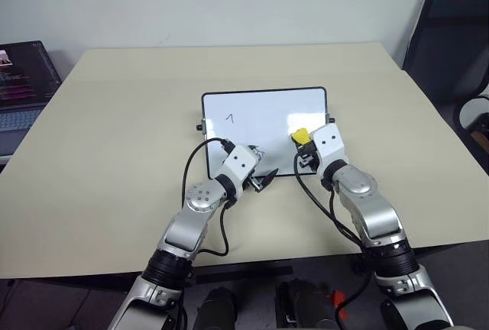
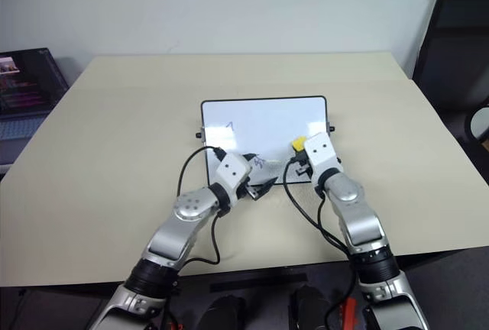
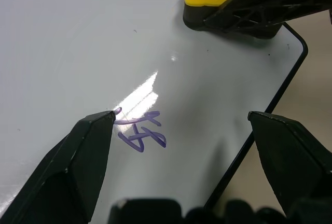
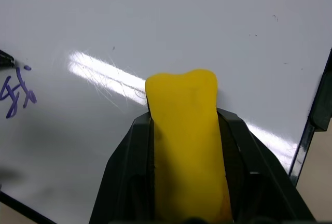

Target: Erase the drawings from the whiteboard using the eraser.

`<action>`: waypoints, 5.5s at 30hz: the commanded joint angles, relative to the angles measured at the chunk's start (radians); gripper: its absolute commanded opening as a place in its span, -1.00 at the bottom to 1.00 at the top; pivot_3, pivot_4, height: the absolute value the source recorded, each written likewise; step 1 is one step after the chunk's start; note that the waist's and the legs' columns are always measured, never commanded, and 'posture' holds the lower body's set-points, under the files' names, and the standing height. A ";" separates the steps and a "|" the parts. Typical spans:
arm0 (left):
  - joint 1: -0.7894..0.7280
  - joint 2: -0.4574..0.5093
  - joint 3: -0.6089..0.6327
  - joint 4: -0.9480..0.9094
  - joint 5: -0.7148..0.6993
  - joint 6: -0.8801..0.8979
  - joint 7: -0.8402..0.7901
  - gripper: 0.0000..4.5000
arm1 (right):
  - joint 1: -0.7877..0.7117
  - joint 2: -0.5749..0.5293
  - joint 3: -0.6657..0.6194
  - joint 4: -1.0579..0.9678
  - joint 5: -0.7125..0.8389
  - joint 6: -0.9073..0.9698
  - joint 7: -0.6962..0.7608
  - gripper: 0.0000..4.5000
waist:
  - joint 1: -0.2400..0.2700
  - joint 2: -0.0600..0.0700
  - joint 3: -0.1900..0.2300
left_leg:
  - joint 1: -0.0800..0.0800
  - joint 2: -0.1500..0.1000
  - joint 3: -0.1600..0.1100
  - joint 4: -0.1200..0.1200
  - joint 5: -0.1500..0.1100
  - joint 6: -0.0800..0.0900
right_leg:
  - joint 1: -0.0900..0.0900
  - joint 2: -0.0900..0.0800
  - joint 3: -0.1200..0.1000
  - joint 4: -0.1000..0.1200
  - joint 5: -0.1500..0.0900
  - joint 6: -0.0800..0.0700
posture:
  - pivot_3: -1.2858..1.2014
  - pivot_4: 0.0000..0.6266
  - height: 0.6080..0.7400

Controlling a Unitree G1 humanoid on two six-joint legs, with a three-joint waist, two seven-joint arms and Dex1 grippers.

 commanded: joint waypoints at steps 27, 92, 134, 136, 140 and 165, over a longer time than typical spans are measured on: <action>-0.010 -0.025 -0.006 -0.010 0.008 -0.029 -0.019 1.00 | -0.051 0.000 -0.073 -0.030 0.006 -0.023 0.013 -0.44 | 0.001 0.000 0.000 | -0.002 0.000 0.000 -0.001 0.000 0.000 | -0.001 0.001 0.000 -0.002 0.000 0.000 | 0.03 -0.52 1.00; 0.247 -0.069 0.099 -0.250 0.063 0.089 0.223 1.00 | -0.146 0.028 0.113 0.145 -0.036 -0.370 0.216 -0.44 | -0.001 0.000 0.000 | 0.000 0.000 -0.001 0.000 0.000 0.000 | 0.000 0.000 -0.001 -0.001 0.000 0.000 | 0.03 -0.52 1.00; 0.240 -0.056 0.112 -0.254 0.054 0.107 0.214 1.00 | -0.140 0.019 0.137 0.200 -0.116 -0.248 0.232 -0.44 | 0.001 0.000 0.000 | 0.001 0.001 -0.001 0.001 0.000 0.001 | 0.001 0.000 -0.001 0.000 0.001 -0.001 | 0.03 -0.52 1.00; 0.240 -0.056 0.111 -0.253 0.054 0.107 0.213 1.00 | -0.151 0.040 0.139 0.207 -0.119 -0.260 0.221 -0.44 | 0.000 0.000 0.000 | 0.001 0.001 -0.001 0.000 0.000 0.001 | 0.001 0.000 -0.001 0.000 0.001 -0.001 | 0.03 -0.52 1.00; 0.237 -0.057 0.107 -0.257 0.055 0.113 0.212 1.00 | -0.180 0.083 0.161 0.245 -0.138 -0.292 0.198 -0.44 | -0.001 0.000 0.000 | 0.000 0.001 -0.001 -0.001 0.000 0.001 | -0.001 0.000 -0.001 0.000 0.001 -0.001 | 0.03 -0.52 1.00; 0.241 -0.060 0.097 -0.260 0.054 0.107 0.207 1.00 | -0.020 -0.164 0.182 0.153 -0.268 -0.270 0.252 -0.44 | 0.005 -0.001 -0.001 | 0.001 0.000 -0.001 0.001 0.001 0.001 | 0.001 0.000 -0.001 0.000 0.000 -0.001 | 0.03 -0.52 1.00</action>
